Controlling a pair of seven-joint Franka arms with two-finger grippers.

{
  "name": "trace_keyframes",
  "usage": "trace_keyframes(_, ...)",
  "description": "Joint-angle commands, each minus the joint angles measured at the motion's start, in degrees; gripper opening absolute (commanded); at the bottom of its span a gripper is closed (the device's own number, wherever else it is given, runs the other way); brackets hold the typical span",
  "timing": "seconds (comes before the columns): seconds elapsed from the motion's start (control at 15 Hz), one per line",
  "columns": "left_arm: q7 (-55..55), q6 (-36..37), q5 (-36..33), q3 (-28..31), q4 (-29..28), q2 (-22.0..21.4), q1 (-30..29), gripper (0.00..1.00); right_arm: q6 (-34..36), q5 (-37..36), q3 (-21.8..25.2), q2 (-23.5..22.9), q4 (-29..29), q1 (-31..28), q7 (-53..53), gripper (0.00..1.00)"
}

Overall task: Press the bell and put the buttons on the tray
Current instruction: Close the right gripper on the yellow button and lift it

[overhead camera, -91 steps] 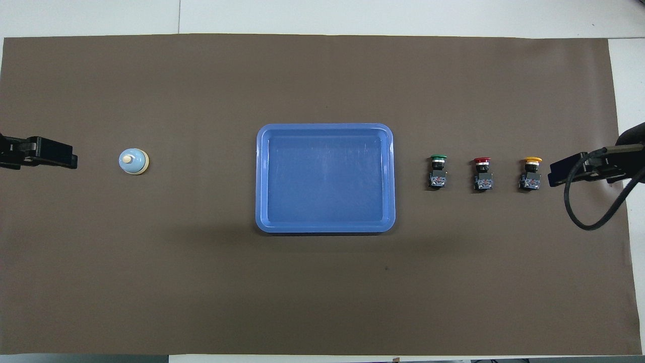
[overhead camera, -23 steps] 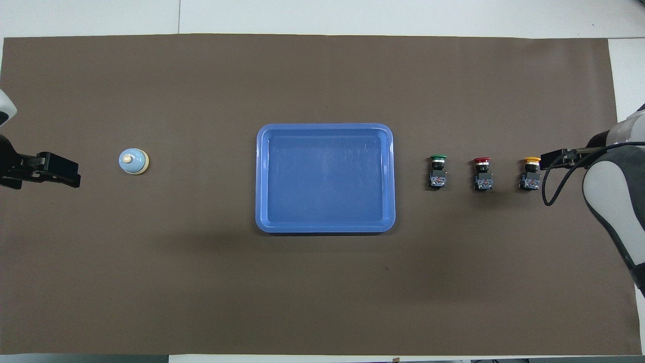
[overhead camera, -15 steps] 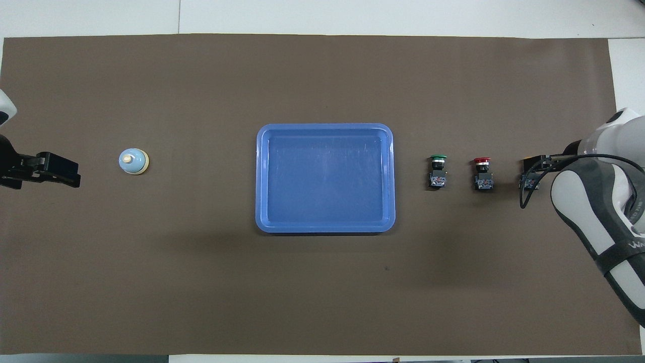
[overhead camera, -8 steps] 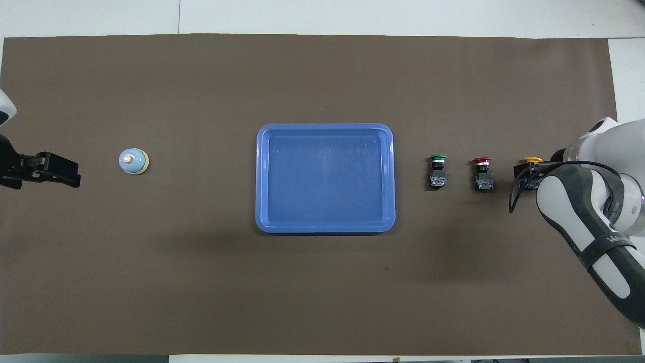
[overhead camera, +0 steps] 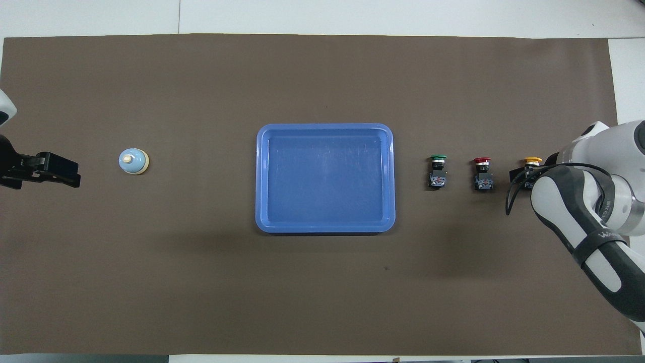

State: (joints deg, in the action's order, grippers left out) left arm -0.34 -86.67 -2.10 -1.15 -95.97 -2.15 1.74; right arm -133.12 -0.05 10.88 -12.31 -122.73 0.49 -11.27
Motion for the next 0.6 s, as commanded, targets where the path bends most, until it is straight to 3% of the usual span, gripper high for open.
trace_keyframes(0.0,-0.36,0.45,0.51,-0.61,0.43,-0.31,-0.95,1.0,-1.35,1.28,-0.59,-0.7,-0.49,-1.63,-2.62,0.99)
trace_keyframes(0.2,-0.36,0.45,0.51,-0.61,0.43,-0.31,-0.95,1.0,-1.7,1.37,-0.59,-1.14,-0.49,-1.72,-2.62,0.92)
trace_keyframes(0.4,-0.36,0.45,0.51,-0.61,0.43,-0.31,-0.95,1.0,-2.05,1.98,-0.59,-1.23,-0.49,-1.63,-2.62,0.77)
trace_keyframes(0.53,-0.36,0.45,0.51,-0.61,0.35,-0.31,-0.95,1.0,-2.05,2.94,-0.59,-1.4,-0.41,-1.37,-2.53,0.47)
